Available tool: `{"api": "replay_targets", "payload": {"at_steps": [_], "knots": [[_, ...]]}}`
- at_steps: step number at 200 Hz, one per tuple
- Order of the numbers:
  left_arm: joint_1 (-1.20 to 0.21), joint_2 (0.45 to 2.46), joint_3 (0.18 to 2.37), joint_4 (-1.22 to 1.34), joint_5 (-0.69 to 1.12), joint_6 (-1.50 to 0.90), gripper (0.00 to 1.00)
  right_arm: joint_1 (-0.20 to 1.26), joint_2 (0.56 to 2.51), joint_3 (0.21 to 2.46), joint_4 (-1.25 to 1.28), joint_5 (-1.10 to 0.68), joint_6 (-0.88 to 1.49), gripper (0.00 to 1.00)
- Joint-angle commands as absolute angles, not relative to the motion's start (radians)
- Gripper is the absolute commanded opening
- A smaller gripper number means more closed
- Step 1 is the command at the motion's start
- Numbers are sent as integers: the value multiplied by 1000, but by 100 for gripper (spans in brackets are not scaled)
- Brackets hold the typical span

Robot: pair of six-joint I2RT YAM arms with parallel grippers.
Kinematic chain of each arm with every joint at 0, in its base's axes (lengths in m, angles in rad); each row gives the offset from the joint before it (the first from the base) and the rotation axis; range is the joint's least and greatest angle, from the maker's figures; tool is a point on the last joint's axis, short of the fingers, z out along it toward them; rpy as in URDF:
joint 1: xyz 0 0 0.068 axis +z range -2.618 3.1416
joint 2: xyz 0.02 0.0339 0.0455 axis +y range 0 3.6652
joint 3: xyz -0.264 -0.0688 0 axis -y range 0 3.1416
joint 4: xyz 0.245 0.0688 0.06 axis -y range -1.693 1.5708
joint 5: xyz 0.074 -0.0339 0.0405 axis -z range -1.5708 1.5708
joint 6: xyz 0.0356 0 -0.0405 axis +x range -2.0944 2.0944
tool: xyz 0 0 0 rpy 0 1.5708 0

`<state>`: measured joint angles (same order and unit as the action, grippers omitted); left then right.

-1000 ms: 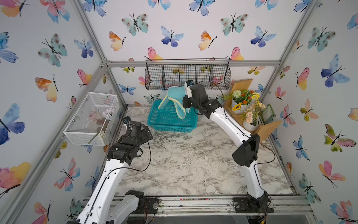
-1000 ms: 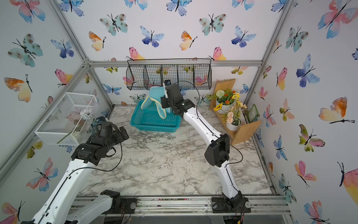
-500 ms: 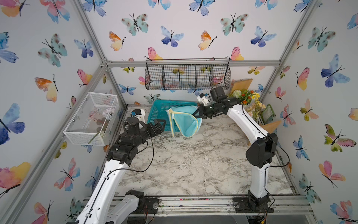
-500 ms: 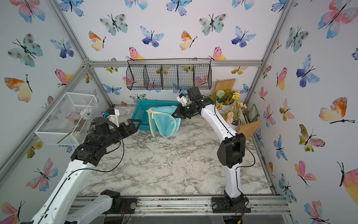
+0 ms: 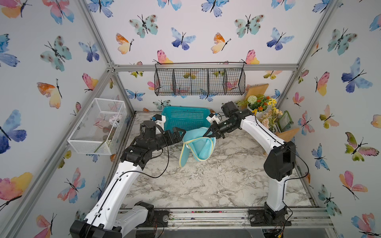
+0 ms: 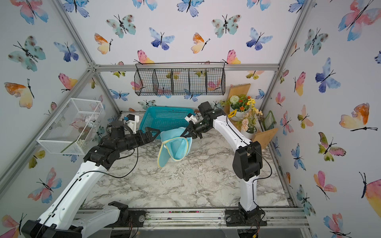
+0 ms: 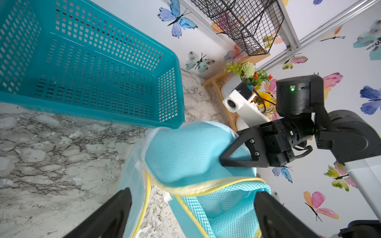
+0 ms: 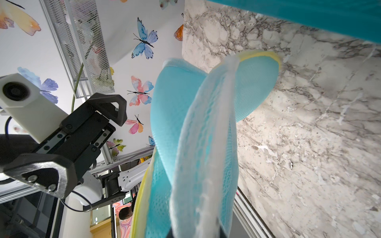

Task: Turn the laundry bag inside out
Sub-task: Turn over the laundry bag.

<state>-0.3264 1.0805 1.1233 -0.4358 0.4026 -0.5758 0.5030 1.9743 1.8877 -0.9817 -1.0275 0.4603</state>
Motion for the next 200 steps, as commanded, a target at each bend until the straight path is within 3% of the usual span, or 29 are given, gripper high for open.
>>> {"api": "replay_targets", "payload": {"at_steps": [1,45,113,147,200], "knots": [[-404,1135,1195,-552,433,-423,99,502,1911,1852,-999,-1100,446,2],[-721,1247,1319,-842,4,-149,99,502,1900,1829,-1044,-1047,418,3],[-822,1229,1316,-762,-402,-33,99,508,1894,1813,-1057,-1040,406,2],[-821,1237,1258,-563,-427,67,99,553,1874,1791,-1051,-1060,409,3],[-816,1302,1225,-492,-384,107,99,585,1821,1743,-1033,-1098,409,3]]}}
